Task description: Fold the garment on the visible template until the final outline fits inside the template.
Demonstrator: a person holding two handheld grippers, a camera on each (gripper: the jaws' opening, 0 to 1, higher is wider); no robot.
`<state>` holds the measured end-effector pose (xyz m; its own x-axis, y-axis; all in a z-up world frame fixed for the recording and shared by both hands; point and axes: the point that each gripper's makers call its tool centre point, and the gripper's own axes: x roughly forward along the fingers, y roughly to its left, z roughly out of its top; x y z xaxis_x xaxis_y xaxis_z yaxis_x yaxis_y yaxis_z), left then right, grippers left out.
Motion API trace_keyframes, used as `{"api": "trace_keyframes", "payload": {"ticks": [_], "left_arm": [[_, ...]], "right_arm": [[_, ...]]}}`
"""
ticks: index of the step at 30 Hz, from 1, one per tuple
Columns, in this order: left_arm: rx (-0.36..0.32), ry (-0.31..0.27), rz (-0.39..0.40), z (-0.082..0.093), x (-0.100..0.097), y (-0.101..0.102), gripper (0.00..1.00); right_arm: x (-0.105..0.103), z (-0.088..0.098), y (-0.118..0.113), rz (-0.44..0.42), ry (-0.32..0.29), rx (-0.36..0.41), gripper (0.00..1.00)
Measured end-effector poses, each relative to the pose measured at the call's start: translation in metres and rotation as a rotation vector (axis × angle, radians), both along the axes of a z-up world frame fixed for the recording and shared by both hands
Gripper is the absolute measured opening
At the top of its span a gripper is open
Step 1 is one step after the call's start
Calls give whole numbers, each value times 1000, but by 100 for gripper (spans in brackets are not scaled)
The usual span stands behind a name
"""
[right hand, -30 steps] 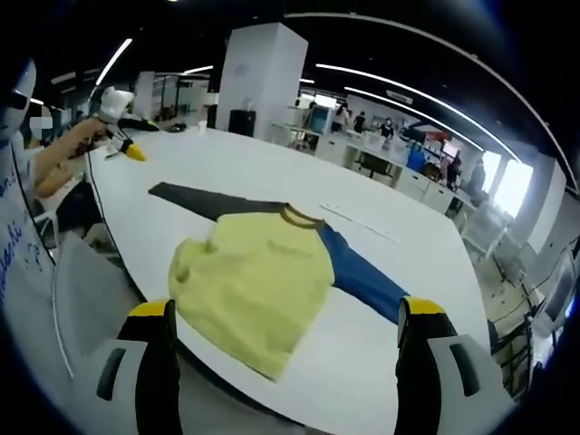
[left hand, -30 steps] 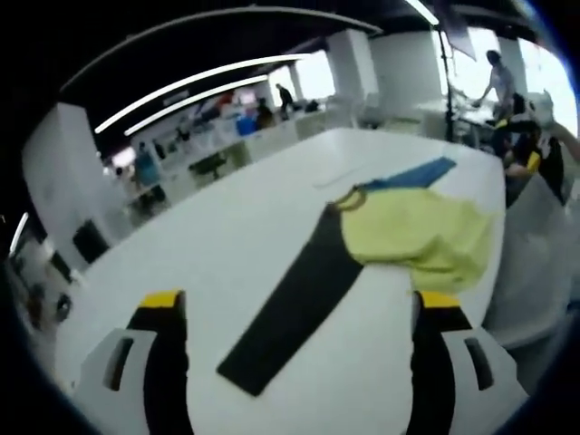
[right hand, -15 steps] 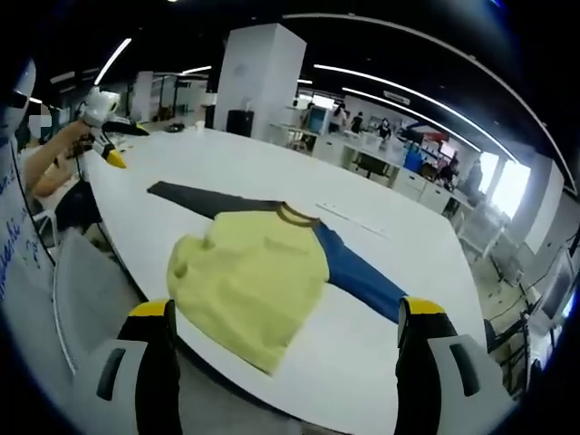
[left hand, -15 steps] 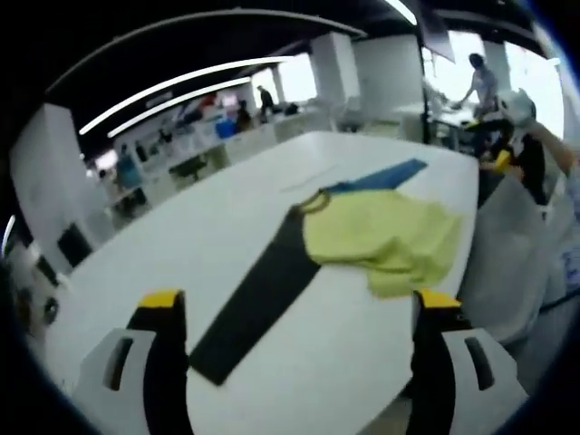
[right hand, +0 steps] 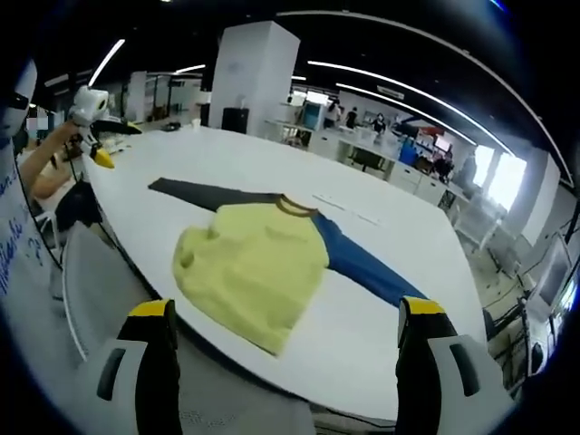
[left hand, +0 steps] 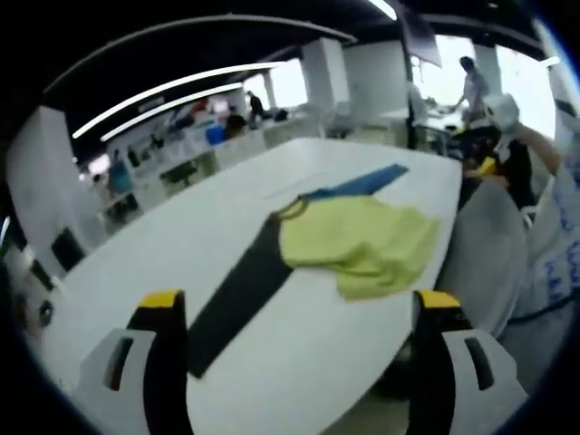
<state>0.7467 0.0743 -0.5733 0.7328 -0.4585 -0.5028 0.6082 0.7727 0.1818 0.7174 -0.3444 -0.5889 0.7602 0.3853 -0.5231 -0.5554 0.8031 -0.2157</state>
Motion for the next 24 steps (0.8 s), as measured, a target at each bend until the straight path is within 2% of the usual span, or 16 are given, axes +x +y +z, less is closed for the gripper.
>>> {"api": "trace_keyframes", "payload": {"ticks": [4, 12, 24], "left_arm": [[-5, -14, 17, 4, -8, -4, 100], [0, -10, 36, 5, -24, -25, 100], [4, 5, 84, 8, -34, -61, 100]], "right_arm": [[0, 4, -5, 7, -7, 4, 100], [0, 7, -14, 48, -18, 16, 100], [-1, 10, -41, 101, 2, 31, 100]]}}
